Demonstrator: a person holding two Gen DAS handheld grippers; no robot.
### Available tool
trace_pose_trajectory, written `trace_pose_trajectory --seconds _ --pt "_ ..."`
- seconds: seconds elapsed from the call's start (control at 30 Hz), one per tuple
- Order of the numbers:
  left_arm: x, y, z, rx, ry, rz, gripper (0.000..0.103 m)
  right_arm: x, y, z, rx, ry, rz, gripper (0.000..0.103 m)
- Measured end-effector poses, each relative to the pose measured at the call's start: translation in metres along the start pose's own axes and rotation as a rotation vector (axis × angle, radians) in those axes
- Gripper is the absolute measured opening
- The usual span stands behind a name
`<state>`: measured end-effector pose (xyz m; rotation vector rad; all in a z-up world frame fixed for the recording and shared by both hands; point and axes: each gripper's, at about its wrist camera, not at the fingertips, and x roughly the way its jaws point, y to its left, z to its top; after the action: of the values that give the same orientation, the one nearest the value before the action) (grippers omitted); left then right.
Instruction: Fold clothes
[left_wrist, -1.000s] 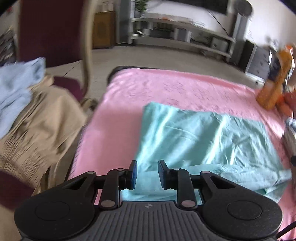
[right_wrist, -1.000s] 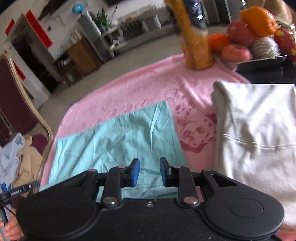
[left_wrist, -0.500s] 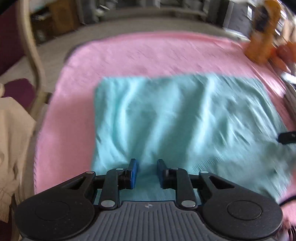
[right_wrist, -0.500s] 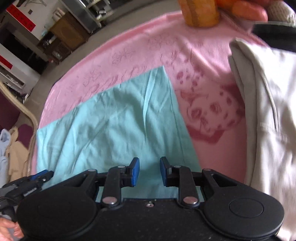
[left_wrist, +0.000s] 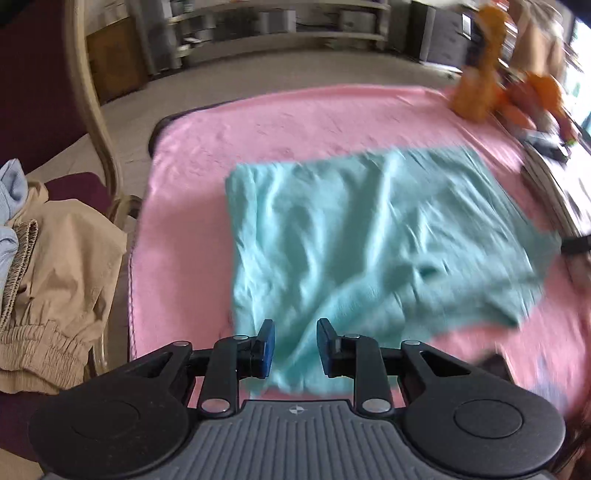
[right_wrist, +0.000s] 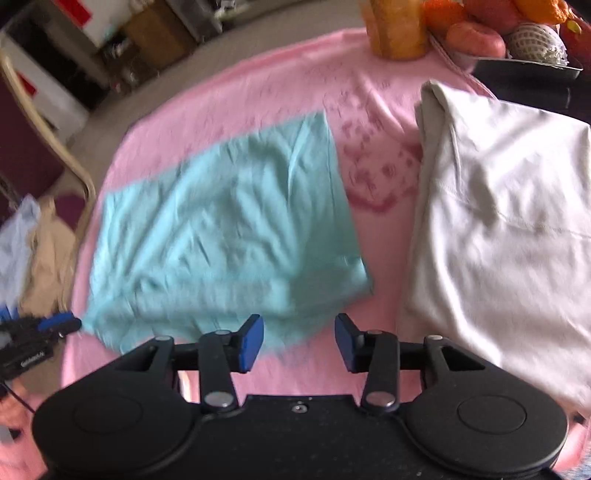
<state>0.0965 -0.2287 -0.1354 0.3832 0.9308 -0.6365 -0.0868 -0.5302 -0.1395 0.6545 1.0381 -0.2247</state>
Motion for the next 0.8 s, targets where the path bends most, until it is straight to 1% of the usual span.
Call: trace_pose_trajectory --seconds 0.1,0.13,0.23,0.3,0.4,0.5,0.53,0.6,0.63,0.7,0.73,0.77,0.8 --pt "0.018 -0.009 0.013 -0.034 0.002 0.007 0.026 0.015 -0.001 0.017 0.018 -0.033 0.063 0.042" --pt "0.025 -0.011 0.018 -0.041 0.009 0.001 0.026 0.022 0.001 0.022 0.016 -0.035 0.071 0.042" --pt "0.048 -0.014 0.030 -0.068 0.035 -0.042 0.027 0.042 0.008 0.036 0.000 -0.004 0.103 0.042" --pt "0.062 -0.014 0.035 -0.088 0.058 -0.093 0.027 0.053 0.010 0.045 -0.001 0.022 0.137 0.042" --pt "0.079 -0.013 0.039 -0.106 0.108 -0.196 0.028 0.072 0.008 0.055 0.025 0.065 0.179 0.042" --pt "0.083 -0.015 0.040 -0.092 0.116 -0.267 0.028 0.090 0.006 0.062 0.065 0.118 0.227 0.042" --pt "0.083 -0.017 0.040 -0.080 0.122 -0.294 0.028 0.093 0.006 0.064 0.069 0.132 0.242 0.043" --pt "0.081 -0.022 0.039 -0.043 0.135 -0.335 0.028 0.097 0.005 0.065 0.069 0.160 0.272 0.048" --pt "0.080 -0.025 0.038 -0.018 0.138 -0.348 0.027 0.097 0.004 0.065 0.073 0.180 0.286 0.048" --pt "0.071 -0.037 0.034 0.064 0.149 -0.367 0.022 0.097 0.003 0.062 0.076 0.232 0.319 0.049" --pt "0.065 -0.042 0.030 0.111 0.160 -0.383 0.016 0.096 0.003 0.057 0.072 0.272 0.342 0.049" --pt "0.056 -0.048 0.025 0.170 0.165 -0.389 0.016 0.092 0.004 0.051 0.053 0.310 0.348 0.049" --pt "0.045 -0.055 0.016 0.251 0.162 -0.375 0.017 0.085 0.008 0.042 0.014 0.338 0.329 0.049"
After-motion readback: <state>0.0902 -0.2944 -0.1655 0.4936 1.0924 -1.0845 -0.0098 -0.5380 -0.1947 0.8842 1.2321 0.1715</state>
